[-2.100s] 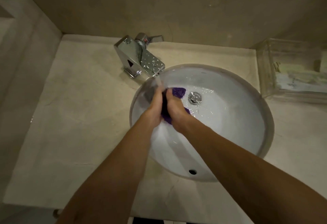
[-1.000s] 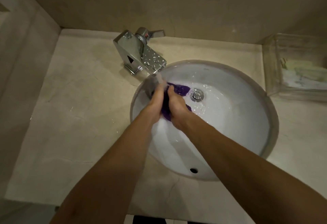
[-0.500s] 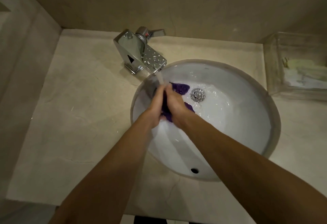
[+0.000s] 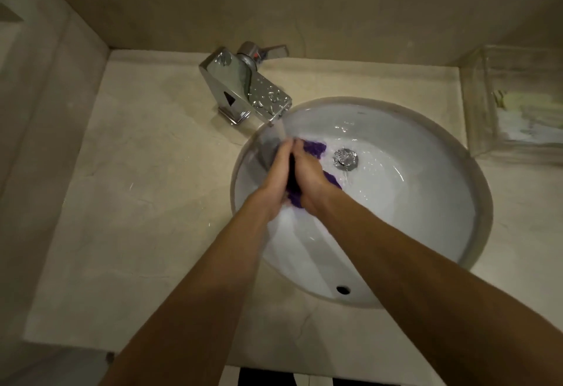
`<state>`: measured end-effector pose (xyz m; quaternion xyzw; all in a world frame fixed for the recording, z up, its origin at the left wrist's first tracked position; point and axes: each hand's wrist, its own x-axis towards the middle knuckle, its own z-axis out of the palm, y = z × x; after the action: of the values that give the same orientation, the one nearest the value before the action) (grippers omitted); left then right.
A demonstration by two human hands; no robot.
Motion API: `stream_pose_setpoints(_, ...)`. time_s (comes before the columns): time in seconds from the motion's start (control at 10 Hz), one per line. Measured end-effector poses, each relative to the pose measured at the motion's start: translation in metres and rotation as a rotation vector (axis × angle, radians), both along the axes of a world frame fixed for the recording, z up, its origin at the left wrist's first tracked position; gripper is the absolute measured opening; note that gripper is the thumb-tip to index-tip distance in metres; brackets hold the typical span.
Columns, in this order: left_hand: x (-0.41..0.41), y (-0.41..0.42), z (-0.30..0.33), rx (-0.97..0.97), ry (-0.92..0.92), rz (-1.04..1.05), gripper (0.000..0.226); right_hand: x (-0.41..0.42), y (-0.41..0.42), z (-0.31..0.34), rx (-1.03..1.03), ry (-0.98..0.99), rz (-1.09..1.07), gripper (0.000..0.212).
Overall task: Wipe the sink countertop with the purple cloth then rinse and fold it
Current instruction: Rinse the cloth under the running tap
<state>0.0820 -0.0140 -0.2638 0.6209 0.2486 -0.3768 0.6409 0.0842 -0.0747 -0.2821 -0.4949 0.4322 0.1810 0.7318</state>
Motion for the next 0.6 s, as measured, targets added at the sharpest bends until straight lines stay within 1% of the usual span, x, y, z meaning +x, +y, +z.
stream_pose_setpoints(0.1,0.005,-0.01,0.025,0.022,-0.056,-0.058,0.038,-0.002,-0.007,0.005,0.086,-0.096,0.016,0.039)
stream_pose_setpoints(0.2,0.0,-0.012,0.024,0.03,-0.078,-0.092,0.046,0.004,-0.019,0.002,0.061,-0.044,-0.142,0.037)
stream_pose_setpoints(0.3,-0.005,-0.019,0.031,0.083,-0.111,-0.069,0.057,0.006,-0.024,0.01,0.002,-0.015,-0.21,0.039)
stream_pose_setpoints(0.4,-0.015,-0.016,0.023,0.116,-0.195,-0.076,0.043,0.008,-0.033,0.006,0.045,-0.025,-0.123,0.046)
stream_pose_setpoints(0.5,-0.023,-0.017,0.018,0.116,-0.271,-0.094,0.062,0.011,-0.037,0.015,-0.044,0.033,-0.121,0.016)
stream_pose_setpoints(0.6,-0.025,-0.011,0.014,0.068,-0.233,0.176,0.05,0.013,-0.04,0.02,-0.069,0.101,-0.242,0.021)
